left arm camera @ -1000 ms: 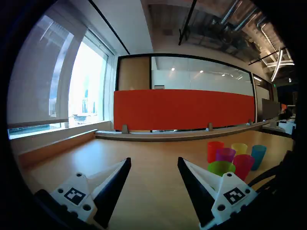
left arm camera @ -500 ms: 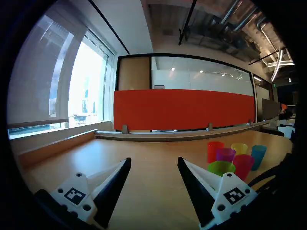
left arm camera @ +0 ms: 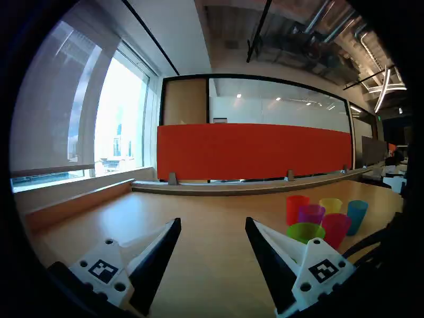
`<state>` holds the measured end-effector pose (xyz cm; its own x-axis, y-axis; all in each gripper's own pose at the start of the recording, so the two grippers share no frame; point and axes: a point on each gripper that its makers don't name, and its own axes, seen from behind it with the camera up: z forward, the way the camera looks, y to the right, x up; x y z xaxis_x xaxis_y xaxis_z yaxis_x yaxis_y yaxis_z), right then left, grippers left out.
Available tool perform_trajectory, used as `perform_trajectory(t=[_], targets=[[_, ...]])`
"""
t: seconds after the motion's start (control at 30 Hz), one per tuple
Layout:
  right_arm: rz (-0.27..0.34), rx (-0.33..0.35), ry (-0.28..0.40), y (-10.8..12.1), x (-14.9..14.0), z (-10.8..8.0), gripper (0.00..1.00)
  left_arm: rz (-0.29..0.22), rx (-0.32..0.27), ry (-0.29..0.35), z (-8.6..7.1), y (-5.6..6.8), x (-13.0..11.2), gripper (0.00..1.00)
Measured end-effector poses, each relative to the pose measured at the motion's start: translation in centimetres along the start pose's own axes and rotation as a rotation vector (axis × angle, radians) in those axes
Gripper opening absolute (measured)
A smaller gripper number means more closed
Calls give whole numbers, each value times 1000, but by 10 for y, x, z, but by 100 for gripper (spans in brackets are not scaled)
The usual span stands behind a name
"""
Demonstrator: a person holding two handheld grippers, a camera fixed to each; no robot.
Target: Pour water
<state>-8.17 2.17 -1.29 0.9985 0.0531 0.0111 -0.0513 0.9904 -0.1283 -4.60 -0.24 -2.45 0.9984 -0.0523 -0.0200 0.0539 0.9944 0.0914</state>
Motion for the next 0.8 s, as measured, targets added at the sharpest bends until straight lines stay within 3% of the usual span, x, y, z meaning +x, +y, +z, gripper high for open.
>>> perform_trajectory(t=[0.8], targets=[[0,11,-2,-3,0,-3,99,0,0,0,0,1,0,89]])
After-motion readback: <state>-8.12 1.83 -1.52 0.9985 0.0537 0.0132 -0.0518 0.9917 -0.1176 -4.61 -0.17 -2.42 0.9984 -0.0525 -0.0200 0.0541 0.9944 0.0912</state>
